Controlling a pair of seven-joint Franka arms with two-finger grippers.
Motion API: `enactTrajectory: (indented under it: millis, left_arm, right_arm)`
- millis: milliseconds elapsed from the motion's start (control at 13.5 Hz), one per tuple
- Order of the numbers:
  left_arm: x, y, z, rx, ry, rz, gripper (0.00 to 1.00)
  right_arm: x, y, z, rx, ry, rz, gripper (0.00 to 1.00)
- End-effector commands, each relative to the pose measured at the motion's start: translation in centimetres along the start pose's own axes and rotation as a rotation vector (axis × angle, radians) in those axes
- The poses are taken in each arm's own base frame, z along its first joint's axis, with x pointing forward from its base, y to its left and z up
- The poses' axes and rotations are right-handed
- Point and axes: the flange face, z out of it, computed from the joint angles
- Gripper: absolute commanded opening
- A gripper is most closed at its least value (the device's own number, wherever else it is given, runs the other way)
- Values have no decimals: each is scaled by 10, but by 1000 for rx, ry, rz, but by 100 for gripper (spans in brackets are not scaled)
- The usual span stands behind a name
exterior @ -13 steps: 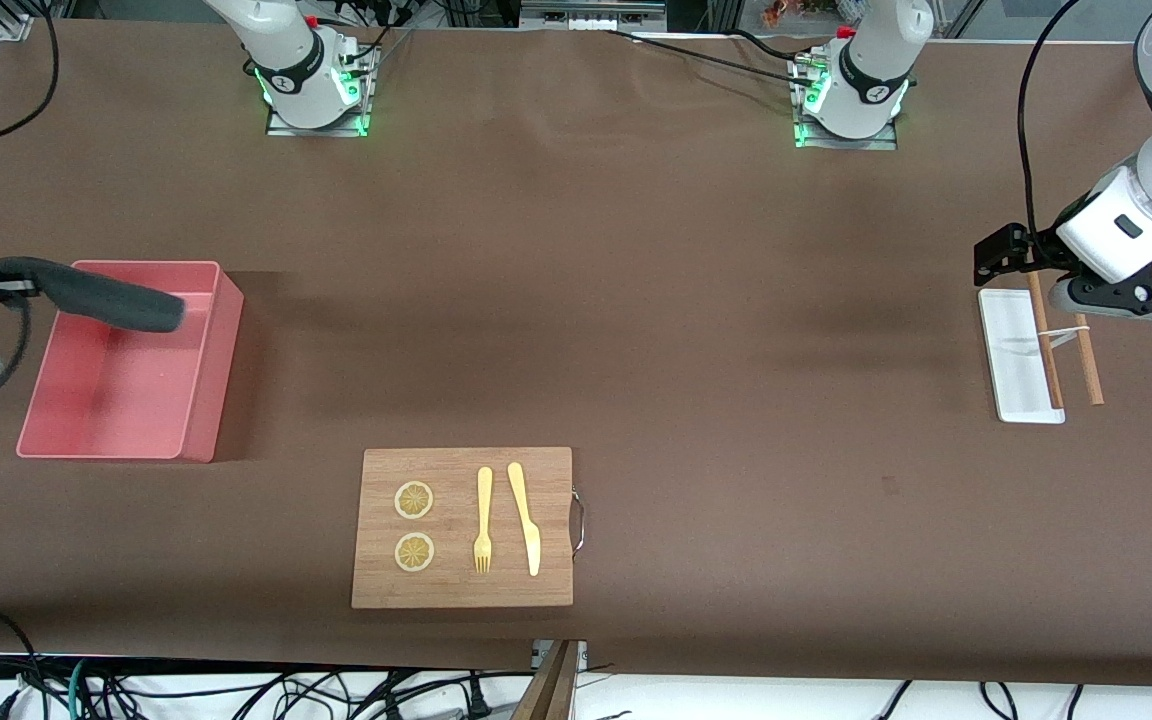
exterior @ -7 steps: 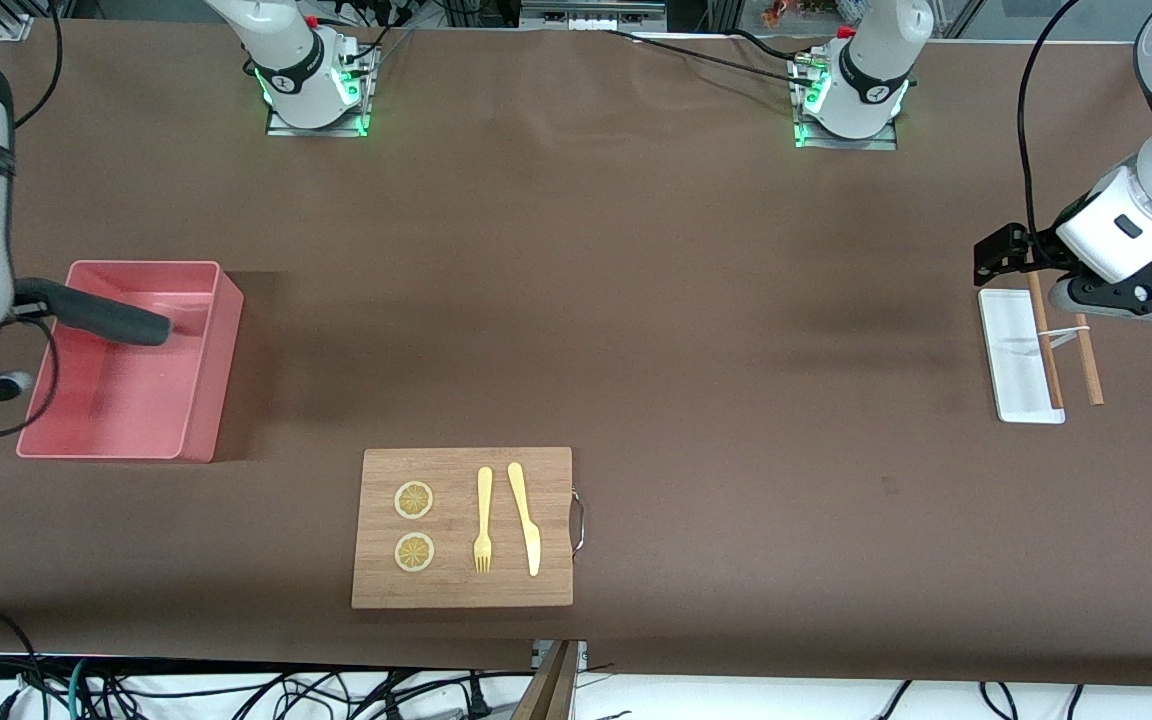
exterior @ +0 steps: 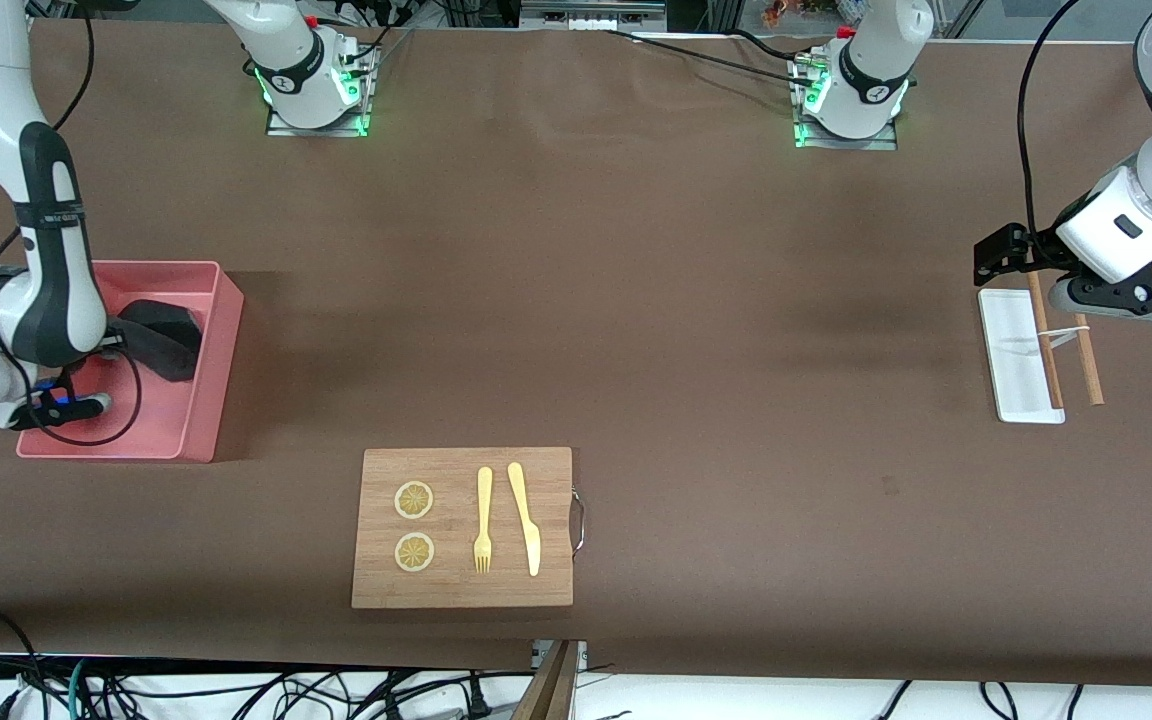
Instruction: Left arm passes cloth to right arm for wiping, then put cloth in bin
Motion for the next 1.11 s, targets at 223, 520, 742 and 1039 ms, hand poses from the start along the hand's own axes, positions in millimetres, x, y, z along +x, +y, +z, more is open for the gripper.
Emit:
enactTrajectory:
  millis: [223,520,742,1039]
  left_arm:
    - [-4,1,-4,-16,4,5,100]
    - [-4,1,-4,-16,4,5,100]
    - [-4,1,-4,-16,4,5,100]
    - [-3,1,-4,-16,7,5,100]
  right_arm:
    - [-36,2,-79,73,185,42,100]
    - [-82,-6,-159,76,237,41,100]
    - [-115,-43,-206,97,255,113,100]
    - [-150,-85,-253,81,330,64,100]
